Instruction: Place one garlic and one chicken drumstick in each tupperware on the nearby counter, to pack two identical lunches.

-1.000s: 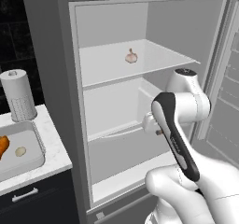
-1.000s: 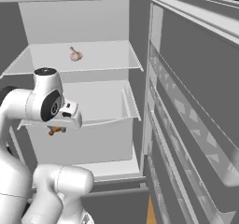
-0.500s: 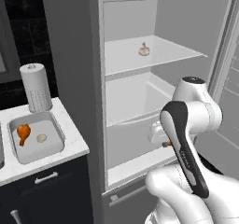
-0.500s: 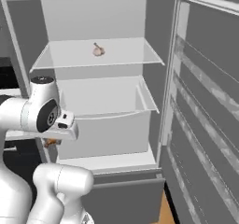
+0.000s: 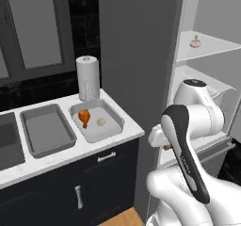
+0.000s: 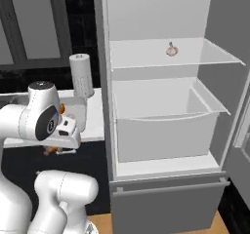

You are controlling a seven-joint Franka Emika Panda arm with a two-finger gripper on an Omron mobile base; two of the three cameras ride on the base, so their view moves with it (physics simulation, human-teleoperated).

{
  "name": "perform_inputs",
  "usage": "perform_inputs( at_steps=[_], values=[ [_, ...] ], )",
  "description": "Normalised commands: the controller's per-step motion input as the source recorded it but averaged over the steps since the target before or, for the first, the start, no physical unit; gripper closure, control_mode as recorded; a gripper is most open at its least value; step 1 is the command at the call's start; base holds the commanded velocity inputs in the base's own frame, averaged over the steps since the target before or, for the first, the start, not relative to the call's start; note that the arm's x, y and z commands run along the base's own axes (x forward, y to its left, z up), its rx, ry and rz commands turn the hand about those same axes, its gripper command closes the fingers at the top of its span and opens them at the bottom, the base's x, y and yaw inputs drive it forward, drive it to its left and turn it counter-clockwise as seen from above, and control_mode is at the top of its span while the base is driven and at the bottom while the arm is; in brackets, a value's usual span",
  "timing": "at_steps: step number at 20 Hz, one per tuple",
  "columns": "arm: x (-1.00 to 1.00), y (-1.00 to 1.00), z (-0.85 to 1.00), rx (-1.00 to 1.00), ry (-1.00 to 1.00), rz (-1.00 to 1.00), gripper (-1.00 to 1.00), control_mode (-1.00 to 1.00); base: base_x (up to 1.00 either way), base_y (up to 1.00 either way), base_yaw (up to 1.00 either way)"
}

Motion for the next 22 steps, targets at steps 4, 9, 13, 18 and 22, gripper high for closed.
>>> perform_inputs(
  at_steps=[4, 9, 13, 18, 22],
  values=[
    [0.0, 0.0, 0.0, 0.0, 0.0, 0.0, 1.0, 1.0, 0.03, 1.0, 0.03],
    [0.0, 0.0, 0.0, 0.0, 0.0, 0.0, 1.0, 1.0, 0.51, 0.9, 0.13],
    [0.0, 0.0, 0.0, 0.0, 0.0, 0.0, 1.0, 1.0, 0.72, 0.43, 0.07],
    [0.45, 0.19, -0.16, 0.0, 0.0, 0.0, 1.0, -1.0, 0.2, 0.13, 0.01],
    [1.0, 0.68, -0.45, 0.0, 0.0, 0.06, 1.0, -1.0, 0.0, 0.0, 0.0]
  ],
)
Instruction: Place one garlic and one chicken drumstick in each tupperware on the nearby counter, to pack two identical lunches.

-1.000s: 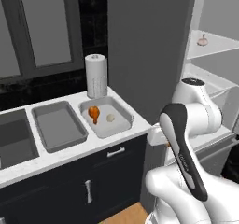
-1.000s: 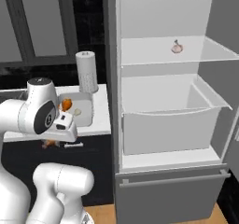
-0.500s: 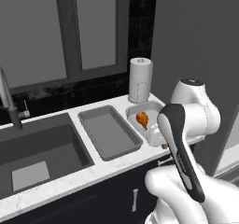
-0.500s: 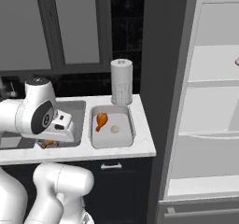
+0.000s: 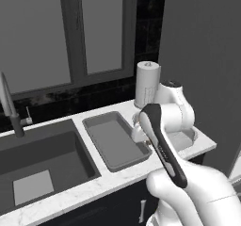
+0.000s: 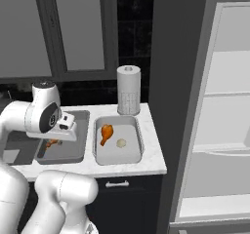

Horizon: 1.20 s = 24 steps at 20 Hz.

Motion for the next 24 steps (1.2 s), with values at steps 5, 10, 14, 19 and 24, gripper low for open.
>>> perform_inputs(
  at_steps=[5, 10, 14, 19, 24],
  values=[
    [1.0, 0.76, -0.47, 0.0, 0.03, 0.01, 1.0, -1.0, 0.0, 0.0, 0.0],
    [1.0, 0.52, -0.44, 0.0, 0.08, 0.0, 1.0, -1.0, 0.0, 0.0, 0.0],
    [1.0, 0.36, -0.34, -0.03, 0.28, 0.0, 1.0, -1.0, 0.0, 0.0, 0.0],
    [0.68, 0.36, 0.01, -0.1, 0.38, 0.0, 1.0, -1.0, 0.0, 0.0, 0.0],
    [-0.12, 0.22, -0.16, -0.05, -0.19, 0.01, 1.0, -1.0, 0.0, 0.0, 0.0]
  ],
)
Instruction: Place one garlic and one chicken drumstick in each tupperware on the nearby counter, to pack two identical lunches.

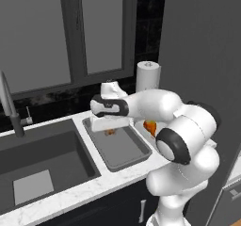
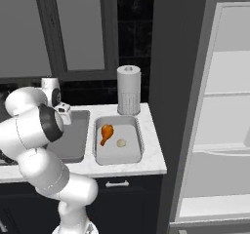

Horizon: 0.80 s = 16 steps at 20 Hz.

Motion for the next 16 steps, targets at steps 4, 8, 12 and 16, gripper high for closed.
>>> perform_inputs(
  at_steps=[4, 8, 12, 16],
  values=[
    [0.0, 0.06, -0.56, -0.04, -0.34, 0.04, 1.0, -1.0, 0.0, 0.0, 0.0],
    [-0.07, -0.02, -0.58, -0.01, -0.36, 0.03, 1.0, -1.0, 0.0, 0.0, 0.0],
    [0.32, -0.07, -0.32, 0.0, 0.01, 0.06, 1.0, -1.0, 0.0, 0.0, 0.0],
    [0.37, -0.07, -0.12, 0.0, 0.2, 0.06, 1.0, -1.0, 0.0, 0.0, 0.0]
  ],
)
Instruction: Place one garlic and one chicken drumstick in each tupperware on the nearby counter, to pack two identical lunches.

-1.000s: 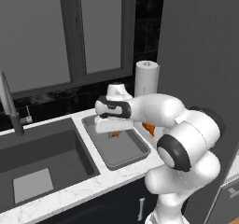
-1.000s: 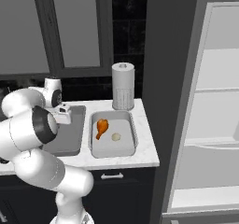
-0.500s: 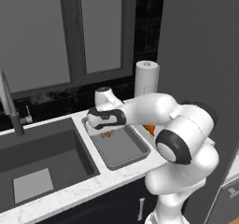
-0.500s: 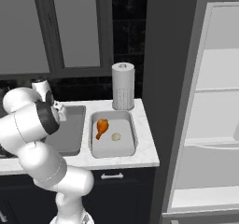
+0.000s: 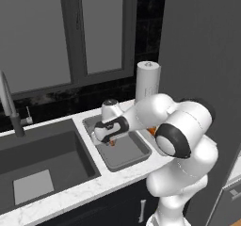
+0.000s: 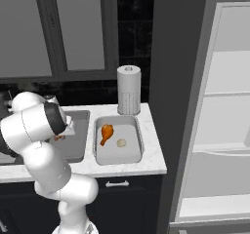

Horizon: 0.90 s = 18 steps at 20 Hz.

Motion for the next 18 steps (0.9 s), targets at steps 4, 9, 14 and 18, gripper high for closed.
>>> perform_inputs(
  at_steps=[4, 9, 14, 18],
  values=[
    [0.09, 0.0, -0.15, 0.0, 0.1, 0.04, 1.0, -1.0, 0.0, 0.0, 0.0],
    [0.0, 0.16, 0.04, -0.02, 0.02, 0.0, -1.0, -1.0, 0.0, 0.0, 0.0],
    [0.0, 0.04, 0.31, -0.09, 0.0, 0.0, -1.0, -1.0, 0.0, 0.0, 0.0],
    [-0.03, 0.0, 0.82, -0.1, 0.0, 0.01, -1.0, -1.0, 0.0, 0.0, 0.0]
  ],
)
